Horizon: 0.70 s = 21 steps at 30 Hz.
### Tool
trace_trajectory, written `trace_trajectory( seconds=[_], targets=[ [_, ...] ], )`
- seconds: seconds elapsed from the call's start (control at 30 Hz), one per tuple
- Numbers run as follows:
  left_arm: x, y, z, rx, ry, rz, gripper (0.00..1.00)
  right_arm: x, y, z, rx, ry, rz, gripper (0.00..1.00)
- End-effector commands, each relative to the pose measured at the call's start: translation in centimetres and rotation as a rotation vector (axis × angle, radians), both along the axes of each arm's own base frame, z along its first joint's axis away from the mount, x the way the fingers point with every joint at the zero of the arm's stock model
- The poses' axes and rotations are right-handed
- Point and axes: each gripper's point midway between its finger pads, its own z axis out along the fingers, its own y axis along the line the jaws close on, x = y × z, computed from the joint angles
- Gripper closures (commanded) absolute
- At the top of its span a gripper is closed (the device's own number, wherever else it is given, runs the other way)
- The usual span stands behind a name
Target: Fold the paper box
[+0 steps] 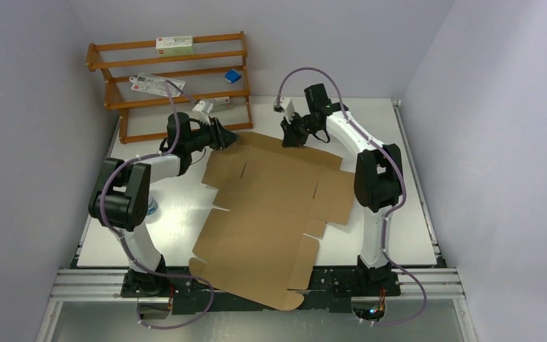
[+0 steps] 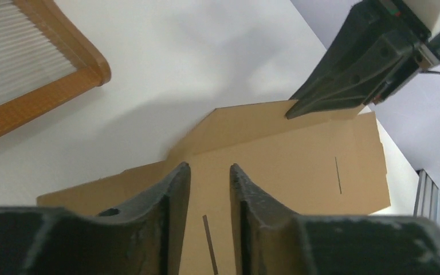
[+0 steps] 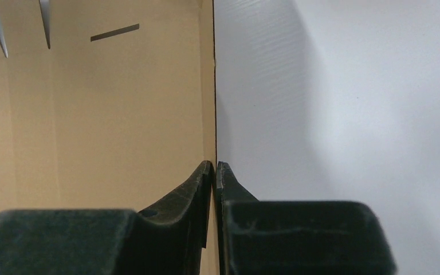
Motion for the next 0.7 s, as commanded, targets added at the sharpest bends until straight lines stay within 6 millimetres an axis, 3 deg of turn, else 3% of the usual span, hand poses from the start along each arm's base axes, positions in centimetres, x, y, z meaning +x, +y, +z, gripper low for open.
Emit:
trace_trajectory(
  seconds=[0.0,0.1,0.3,0.67],
  targets=[
    [0.0,1.6,0.4,0.093,0.04,0.112,0.59,0.6,-0.2,2.4,-0.047,-0.123,0.012,0.89],
    [-0.8,3.0,-0.7,0.162,0.127,0.215,0.54,0.4,0.3,3.0,-0.068,-0.153,0.028,0.91],
    [-4.5,5.8,-2.3,0.23,0.263,0.366,0.49,0.4,0.7,3.0,-0.096,-0.195,0.059,0.93],
    [-11.0,5.6,-7.2,0.225,0.463,0.287,0.45,0.1,0.4,2.5,-0.137,-0.216,0.04,0.94]
  ],
)
